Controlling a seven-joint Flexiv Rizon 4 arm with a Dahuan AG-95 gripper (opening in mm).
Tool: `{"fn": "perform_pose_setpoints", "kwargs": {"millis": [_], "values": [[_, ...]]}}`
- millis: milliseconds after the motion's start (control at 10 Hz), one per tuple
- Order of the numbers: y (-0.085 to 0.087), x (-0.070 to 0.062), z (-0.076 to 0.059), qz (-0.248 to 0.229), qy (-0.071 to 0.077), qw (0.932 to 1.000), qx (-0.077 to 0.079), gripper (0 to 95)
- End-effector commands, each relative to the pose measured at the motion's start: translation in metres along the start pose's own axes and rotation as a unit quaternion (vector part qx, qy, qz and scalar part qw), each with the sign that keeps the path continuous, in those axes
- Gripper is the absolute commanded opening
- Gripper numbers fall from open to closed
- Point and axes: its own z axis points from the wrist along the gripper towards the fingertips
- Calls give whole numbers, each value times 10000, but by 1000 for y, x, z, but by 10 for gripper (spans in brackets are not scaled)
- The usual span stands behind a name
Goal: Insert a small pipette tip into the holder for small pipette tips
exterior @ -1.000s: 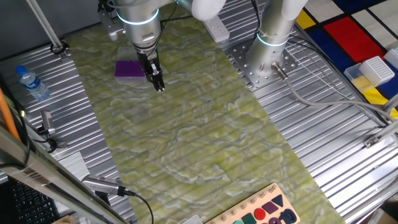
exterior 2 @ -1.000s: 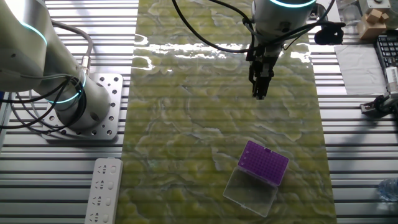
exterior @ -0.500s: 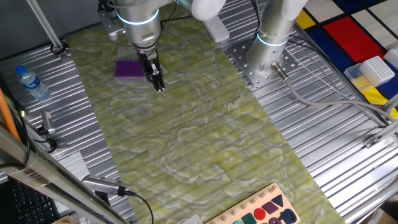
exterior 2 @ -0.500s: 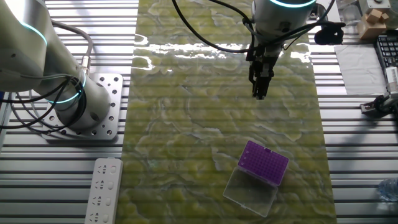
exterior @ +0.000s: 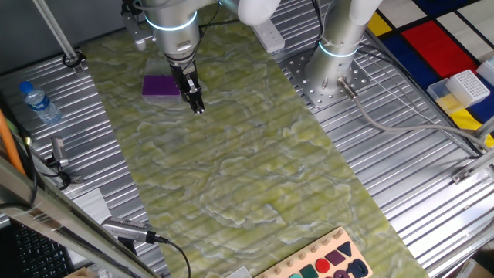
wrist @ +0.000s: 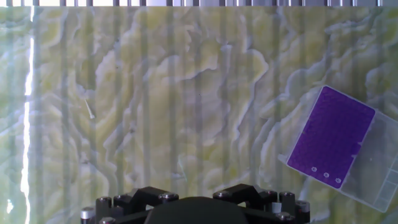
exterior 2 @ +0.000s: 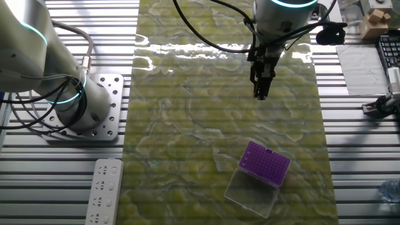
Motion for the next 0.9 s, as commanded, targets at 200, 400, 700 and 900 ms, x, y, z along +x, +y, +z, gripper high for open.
{"fn": "perform_pose_setpoints", "kwargs": {"millis": [200,400,700,900], "values": [[0,0,0,-1540,-345,9871,-288,0],[0,0,0,-1547,-334,9870,-264,0],[0,0,0,-1549,-329,9870,-263,0],[0,0,0,-1575,-337,9865,-300,0]]}}
